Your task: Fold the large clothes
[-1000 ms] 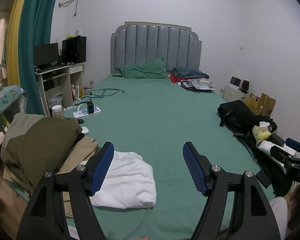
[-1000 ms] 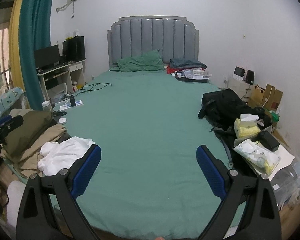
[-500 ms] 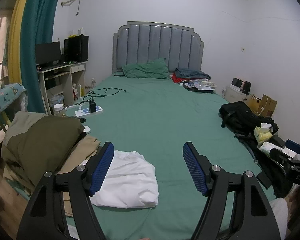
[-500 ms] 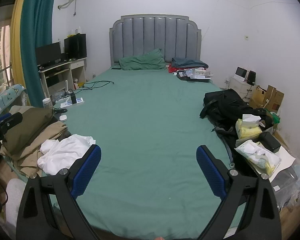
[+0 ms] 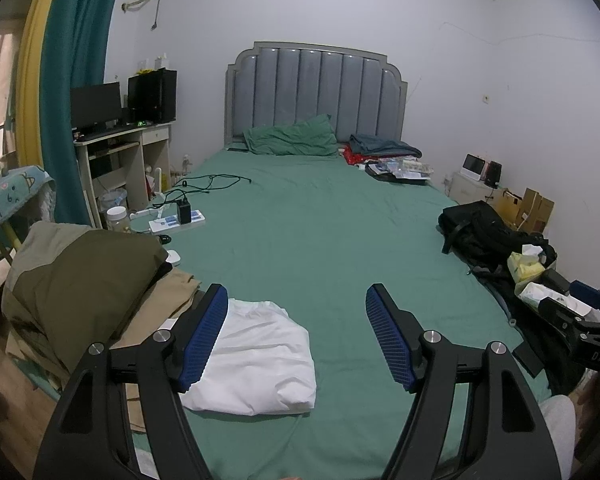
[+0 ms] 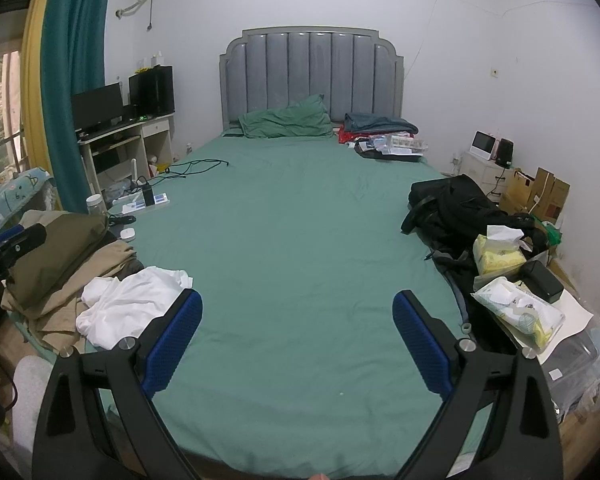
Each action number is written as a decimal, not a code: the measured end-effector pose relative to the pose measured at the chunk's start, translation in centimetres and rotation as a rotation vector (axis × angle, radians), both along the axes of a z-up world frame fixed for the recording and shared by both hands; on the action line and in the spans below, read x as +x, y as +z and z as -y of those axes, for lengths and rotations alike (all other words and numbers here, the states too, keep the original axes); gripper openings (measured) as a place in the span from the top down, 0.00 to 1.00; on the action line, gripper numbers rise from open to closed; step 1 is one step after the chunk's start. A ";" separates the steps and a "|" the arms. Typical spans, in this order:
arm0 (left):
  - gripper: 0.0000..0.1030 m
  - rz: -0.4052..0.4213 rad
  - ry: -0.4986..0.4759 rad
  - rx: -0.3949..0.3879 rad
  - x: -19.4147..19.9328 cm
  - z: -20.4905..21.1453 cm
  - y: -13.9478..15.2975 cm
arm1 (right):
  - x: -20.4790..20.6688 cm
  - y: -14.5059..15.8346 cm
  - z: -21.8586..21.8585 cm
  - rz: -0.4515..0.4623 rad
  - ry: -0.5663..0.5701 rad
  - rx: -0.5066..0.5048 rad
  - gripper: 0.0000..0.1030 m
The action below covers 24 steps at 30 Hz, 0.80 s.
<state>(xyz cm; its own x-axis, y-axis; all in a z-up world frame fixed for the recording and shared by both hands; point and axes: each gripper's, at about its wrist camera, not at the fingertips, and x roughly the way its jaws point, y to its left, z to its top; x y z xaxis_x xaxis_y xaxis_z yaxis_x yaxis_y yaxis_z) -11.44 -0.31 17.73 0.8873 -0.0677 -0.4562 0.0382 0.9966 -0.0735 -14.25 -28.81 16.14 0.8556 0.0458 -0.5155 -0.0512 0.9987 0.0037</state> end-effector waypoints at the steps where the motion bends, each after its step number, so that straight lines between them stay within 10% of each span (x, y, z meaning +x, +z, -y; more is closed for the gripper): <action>1: 0.27 0.000 -0.001 0.001 0.0 0.0 0.0 | 0.0 0.0 0.0 -0.001 0.000 0.000 0.07; 24: 0.27 -0.017 -0.004 0.002 -0.4 0.7 -0.4 | -0.2 -0.2 -0.1 -0.006 0.002 0.002 0.07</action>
<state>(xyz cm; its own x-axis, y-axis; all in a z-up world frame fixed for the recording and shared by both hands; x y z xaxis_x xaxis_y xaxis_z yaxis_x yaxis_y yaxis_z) -11.82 -1.01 17.30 0.8793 -0.0702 -0.4711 0.0407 0.9965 -0.0724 -14.46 -28.71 15.90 0.8524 0.0479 -0.5207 -0.0527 0.9986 0.0056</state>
